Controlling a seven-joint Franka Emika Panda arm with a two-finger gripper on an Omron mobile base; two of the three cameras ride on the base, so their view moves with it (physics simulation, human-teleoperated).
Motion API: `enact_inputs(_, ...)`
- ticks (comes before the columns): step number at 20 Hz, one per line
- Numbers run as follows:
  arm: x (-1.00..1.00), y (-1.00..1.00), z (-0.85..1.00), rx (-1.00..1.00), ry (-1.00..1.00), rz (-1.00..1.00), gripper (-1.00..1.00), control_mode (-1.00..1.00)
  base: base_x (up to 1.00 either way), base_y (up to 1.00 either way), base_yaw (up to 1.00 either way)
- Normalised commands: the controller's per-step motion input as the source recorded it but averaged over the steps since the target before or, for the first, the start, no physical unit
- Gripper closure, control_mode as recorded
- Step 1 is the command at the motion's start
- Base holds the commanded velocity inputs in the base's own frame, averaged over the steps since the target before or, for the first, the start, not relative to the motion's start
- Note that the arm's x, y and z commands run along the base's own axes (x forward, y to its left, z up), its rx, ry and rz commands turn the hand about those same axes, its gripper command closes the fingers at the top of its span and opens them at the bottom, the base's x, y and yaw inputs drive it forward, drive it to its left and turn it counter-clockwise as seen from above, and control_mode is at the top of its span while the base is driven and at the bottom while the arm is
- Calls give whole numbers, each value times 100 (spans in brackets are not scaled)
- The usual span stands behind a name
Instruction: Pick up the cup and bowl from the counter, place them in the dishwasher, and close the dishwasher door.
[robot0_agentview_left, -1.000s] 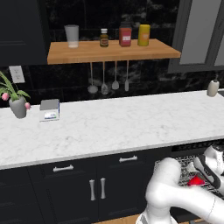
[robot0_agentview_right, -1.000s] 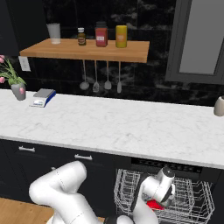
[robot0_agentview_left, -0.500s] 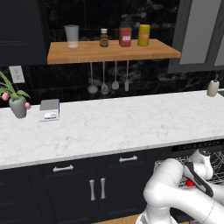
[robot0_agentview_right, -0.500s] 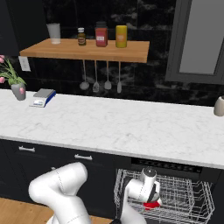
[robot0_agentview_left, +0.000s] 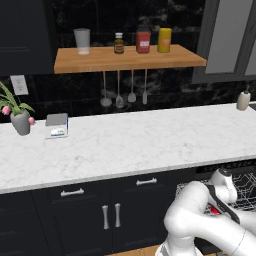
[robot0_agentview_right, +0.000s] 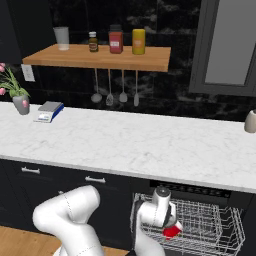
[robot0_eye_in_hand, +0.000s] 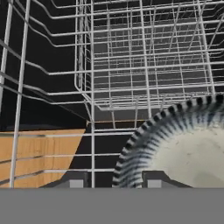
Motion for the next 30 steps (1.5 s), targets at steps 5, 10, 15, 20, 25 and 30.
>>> enact_inputs(5,0,0,0,-1,1,-2,-100,-100,0,0,0)
enact_inputs(10,0,6,20,-14,0,-4,-100,-100,0,0,0)
enact_inputs(15,-15,20,43,-25,0,-4,-100,-100,0,0,0)
enact_inputs(20,-25,-16,35,-7,1,-15,-100,-100,0,0,0)
enact_inputs(25,-29,-54,38,9,12,-18,-100,-100,0,0,0)
enact_inputs(30,-42,-41,-5,8,11,2,-100,-100,0,0,0)
